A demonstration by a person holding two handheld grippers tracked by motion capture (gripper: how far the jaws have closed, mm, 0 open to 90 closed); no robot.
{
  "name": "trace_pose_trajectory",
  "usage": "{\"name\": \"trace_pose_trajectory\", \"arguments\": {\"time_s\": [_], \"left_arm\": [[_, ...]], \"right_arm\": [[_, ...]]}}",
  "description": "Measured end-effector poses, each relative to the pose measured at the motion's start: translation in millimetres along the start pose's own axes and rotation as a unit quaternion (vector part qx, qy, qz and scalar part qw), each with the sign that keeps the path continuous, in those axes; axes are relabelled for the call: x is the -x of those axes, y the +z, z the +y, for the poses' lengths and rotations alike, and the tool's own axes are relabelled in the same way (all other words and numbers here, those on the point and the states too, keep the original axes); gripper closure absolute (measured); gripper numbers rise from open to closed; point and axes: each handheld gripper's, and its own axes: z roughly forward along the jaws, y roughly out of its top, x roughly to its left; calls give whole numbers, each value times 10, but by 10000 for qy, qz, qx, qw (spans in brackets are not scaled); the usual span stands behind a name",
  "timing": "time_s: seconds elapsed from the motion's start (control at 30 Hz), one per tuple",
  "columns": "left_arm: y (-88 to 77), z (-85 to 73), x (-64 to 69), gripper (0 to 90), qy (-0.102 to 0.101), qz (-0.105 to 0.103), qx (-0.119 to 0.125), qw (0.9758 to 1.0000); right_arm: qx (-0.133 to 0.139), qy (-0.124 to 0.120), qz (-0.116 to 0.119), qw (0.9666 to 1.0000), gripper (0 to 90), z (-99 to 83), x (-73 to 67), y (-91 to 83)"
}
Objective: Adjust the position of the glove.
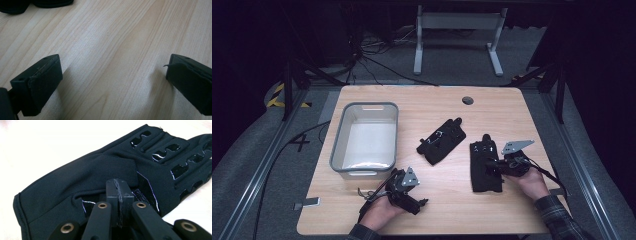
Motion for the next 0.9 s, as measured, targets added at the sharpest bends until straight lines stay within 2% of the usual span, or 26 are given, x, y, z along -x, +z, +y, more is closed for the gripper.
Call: {"name": "trace_pose_trajectory", "arguments": {"time_s": [0.2,0.4,0.47,0.53,0.6,0.67,0.77,0.9], "left_arm": [[0,0,-1,9,2,-7,0,10000],[1,1,-2,8,0,-9,0,10000],[1,1,-2,8,1,-10,1,10000],[1,1,-2,8,2,-11,-2,10000],[2,3,-2,8,-11,-11,-13,10000],[4,6,-3,7,-16,-8,-10,10000],[5,6,-3,7,-16,-7,-11,10000],[5,6,-3,7,-15,-7,-11,10000]], "right_arm": [[-52,-76,241,9997,893,-34,-147,-17],[-109,-167,343,9992,892,-67,-254,-51],[-93,-274,231,9993,892,-41,-290,-69],[118,-326,151,9993,893,19,-312,-111],[236,-313,-27,9992,893,89,-295,-139],[199,-336,-239,9989,892,151,-247,-121],[151,-242,-405,9988,893,188,-148,-43],[3,-199,-493,9986,892,193,-81,52]]}}
